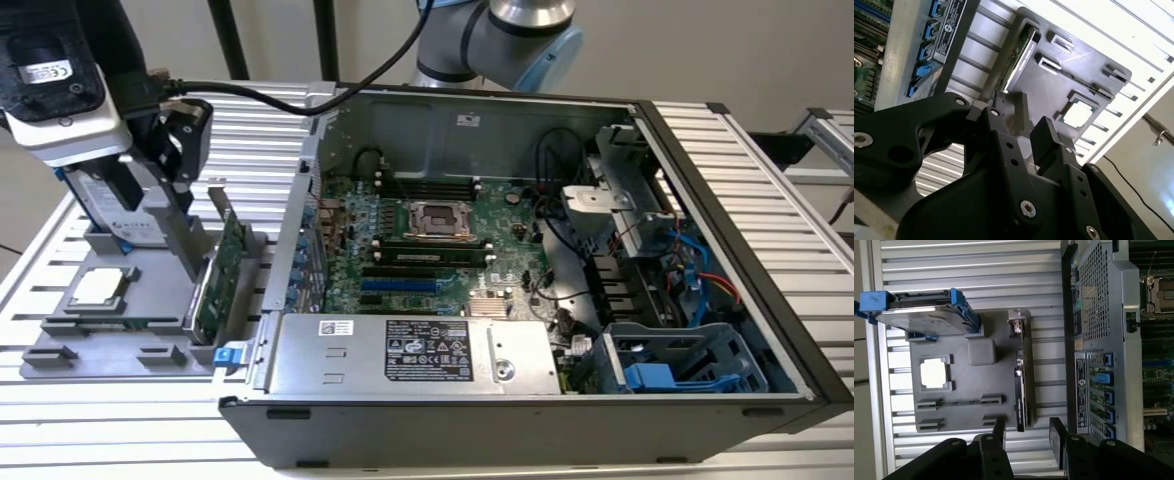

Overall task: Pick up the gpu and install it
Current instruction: 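Pick up the gpu and move the gpu toward the slot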

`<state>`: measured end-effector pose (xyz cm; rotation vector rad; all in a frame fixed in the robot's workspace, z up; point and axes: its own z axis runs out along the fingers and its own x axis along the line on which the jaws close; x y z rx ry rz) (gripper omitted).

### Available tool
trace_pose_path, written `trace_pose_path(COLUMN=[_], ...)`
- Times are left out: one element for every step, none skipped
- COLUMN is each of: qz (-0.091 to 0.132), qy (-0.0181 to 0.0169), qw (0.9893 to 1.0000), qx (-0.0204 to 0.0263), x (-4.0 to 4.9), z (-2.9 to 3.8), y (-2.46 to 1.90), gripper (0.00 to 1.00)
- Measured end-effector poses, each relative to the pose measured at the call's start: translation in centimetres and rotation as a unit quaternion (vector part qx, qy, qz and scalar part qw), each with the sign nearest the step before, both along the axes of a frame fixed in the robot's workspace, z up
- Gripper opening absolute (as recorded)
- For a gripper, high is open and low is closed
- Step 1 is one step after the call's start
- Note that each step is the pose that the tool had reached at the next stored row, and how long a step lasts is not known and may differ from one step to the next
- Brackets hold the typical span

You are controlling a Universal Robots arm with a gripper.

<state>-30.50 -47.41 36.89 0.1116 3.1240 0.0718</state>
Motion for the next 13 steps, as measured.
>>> trace_pose_path(qz=[0.0, 0.0, 0.0, 0.0, 0.0, 0.0, 0.0, 0.0, 0.0, 0.0, 0.0, 0.0, 0.0], qy=[0.0, 0.0, 0.0, 0.0, 0.0, 0.0, 0.0, 0.0, 0.0, 0.0, 0.0001, 0.0, 0.0], qw=[1.0, 1.0, 1.0, 1.0, 1.0, 1.0, 1.0, 1.0, 1.0, 1.0, 1.0, 1.0, 1.0], qx=[0.0, 0.0, 0.0, 0.0, 0.0, 0.0, 0.0, 0.0, 0.0, 0.0, 0.0, 0.0, 0.0], x=[0.0, 0.0, 0.0, 0.0, 0.0, 0.0, 0.0, 0.0, 0.0, 0.0, 0.0, 0.0, 0.0], z=[-0.06, -0.11, -0.17, -0.23, -0.3, -0.37, -0.44, -0.5, -0.57, -0.63, -0.68, -0.74, -0.8], y=[0.0, 0.0, 0.0, 0.0, 0.0, 0.0, 0.0, 0.0, 0.0, 0.0, 0.0, 0.0, 0.0], gripper=[1.0, 1.0, 1.0, 1.0, 1.0, 1.0, 1.0, 1.0, 1.0, 1.0, 1.0, 1.0, 1.0])
